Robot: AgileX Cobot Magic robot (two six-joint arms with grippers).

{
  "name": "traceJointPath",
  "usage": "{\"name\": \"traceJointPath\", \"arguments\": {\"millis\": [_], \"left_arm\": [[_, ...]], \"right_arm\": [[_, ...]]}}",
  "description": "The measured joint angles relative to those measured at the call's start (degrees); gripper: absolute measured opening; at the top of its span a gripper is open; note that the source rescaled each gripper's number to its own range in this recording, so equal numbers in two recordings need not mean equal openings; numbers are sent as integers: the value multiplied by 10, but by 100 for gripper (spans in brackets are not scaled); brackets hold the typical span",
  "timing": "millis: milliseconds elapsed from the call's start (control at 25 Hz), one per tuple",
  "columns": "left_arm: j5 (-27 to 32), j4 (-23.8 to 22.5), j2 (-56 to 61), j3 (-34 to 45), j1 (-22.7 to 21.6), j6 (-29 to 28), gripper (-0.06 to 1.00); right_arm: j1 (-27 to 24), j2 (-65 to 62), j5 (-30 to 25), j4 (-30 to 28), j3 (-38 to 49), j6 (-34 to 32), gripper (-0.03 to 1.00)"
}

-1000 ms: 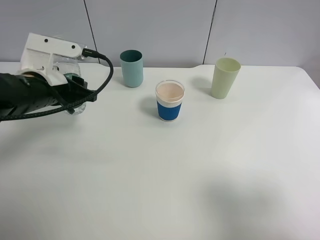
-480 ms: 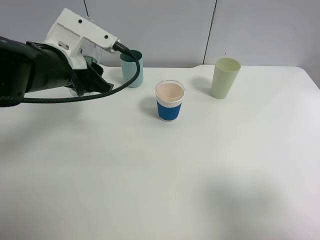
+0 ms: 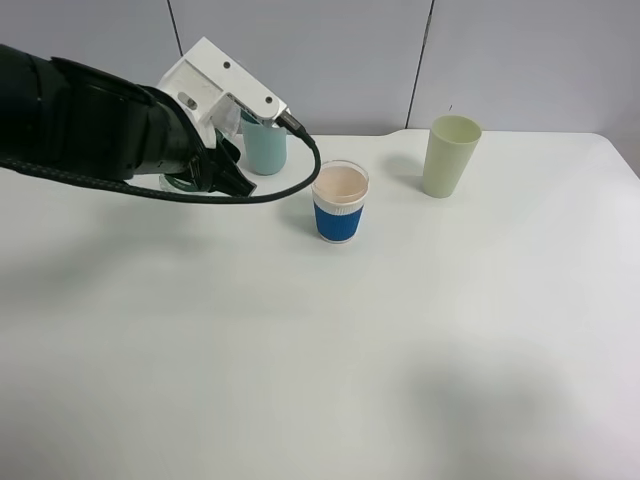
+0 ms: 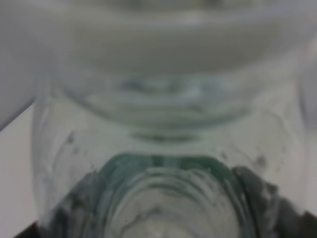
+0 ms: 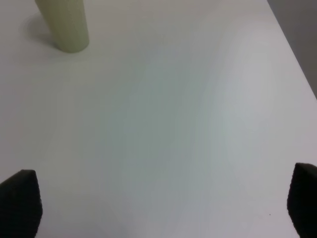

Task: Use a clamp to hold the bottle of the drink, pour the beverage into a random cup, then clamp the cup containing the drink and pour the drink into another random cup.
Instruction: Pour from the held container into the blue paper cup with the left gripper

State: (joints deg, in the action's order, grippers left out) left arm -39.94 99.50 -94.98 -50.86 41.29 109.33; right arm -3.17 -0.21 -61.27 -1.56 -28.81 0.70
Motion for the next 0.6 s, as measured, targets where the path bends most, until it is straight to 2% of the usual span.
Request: {"name": "traceJointPath", "arguments": {"millis": [440, 600], "left_arm": [[0, -3, -3, -1, 0, -29, 5], [-12, 2, -20, -20, 3, -20, 5]], "right_arm": [[0, 0, 0, 0, 0, 0, 100], [0, 0, 0, 0, 0, 0, 100]]}}
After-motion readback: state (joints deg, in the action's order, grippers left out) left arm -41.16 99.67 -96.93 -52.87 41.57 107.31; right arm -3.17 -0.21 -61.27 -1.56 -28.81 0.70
